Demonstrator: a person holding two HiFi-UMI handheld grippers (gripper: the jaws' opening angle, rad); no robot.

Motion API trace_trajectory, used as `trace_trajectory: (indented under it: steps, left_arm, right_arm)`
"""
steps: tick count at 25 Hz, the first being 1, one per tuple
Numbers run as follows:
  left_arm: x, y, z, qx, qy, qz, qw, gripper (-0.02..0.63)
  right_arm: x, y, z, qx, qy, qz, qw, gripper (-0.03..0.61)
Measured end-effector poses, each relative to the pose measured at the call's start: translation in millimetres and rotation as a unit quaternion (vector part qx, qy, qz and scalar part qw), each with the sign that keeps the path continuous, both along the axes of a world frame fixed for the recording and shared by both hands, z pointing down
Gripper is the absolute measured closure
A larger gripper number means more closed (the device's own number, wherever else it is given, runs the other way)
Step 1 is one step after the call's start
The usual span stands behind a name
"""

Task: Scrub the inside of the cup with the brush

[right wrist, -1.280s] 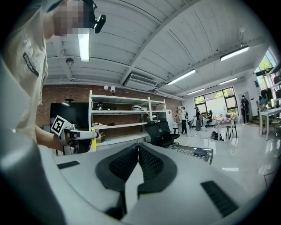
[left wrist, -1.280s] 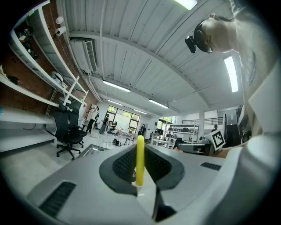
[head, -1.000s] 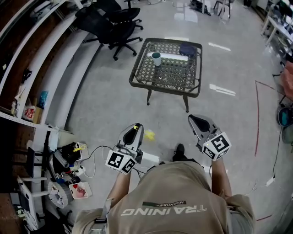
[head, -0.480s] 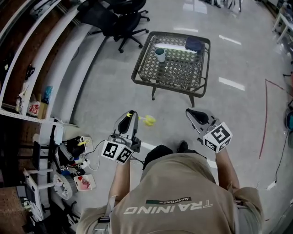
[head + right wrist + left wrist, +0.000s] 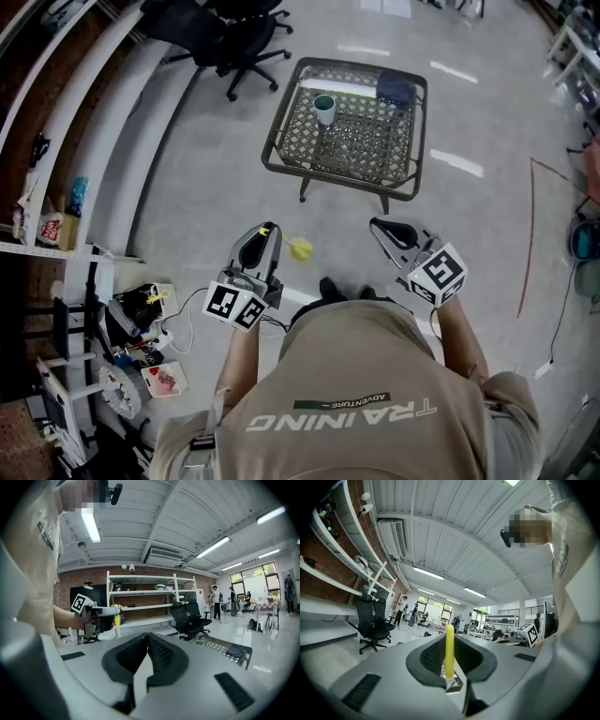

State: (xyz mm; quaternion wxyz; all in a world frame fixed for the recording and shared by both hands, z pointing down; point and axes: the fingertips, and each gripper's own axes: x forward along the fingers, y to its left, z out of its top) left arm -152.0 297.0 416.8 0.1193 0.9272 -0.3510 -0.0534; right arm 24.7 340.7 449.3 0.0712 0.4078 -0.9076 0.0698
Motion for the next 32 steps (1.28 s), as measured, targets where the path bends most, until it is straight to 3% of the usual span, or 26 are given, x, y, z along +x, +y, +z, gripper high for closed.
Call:
trace_trajectory:
  steps: [3, 7, 17, 22, 32]
  left_arm:
    - [-5.1, -25.5, -7.9, 0.016, 0.008, 0.019, 0.9997, 0.563]
    - [-10.7, -52.2, -1.7, 0.019, 0.004, 0.040, 0.9990, 0.563]
    - [-7.3, -82.8, 3.3, 0.006, 0.009, 0.073, 0.9972, 0.563]
    - [-4.9, -99.5, 23.1, -0.018, 0.021, 0.050, 0.9984, 0.563]
    - [29.7, -168.6, -2.2, 0.005, -0.015, 0.035, 0.9993, 0.562]
  right_arm:
    - [-12.0, -19.4, -6.0, 0.018, 0.038, 0.002, 0.999, 0.561]
    - [-22.0, -43.0, -0.3, 0.023, 0.050, 0.040, 0.998, 0.561]
    - [-22.6, -72.7, -1.7, -0.009, 0.034, 0.074, 0.997, 0.561]
    - [-20.6, -87.3, 16.8, -0.022, 0.042, 0.044, 0.998, 0.561]
    - [22.2, -180.2, 9.7, 0.010, -0.014, 0.043, 0.999, 0.561]
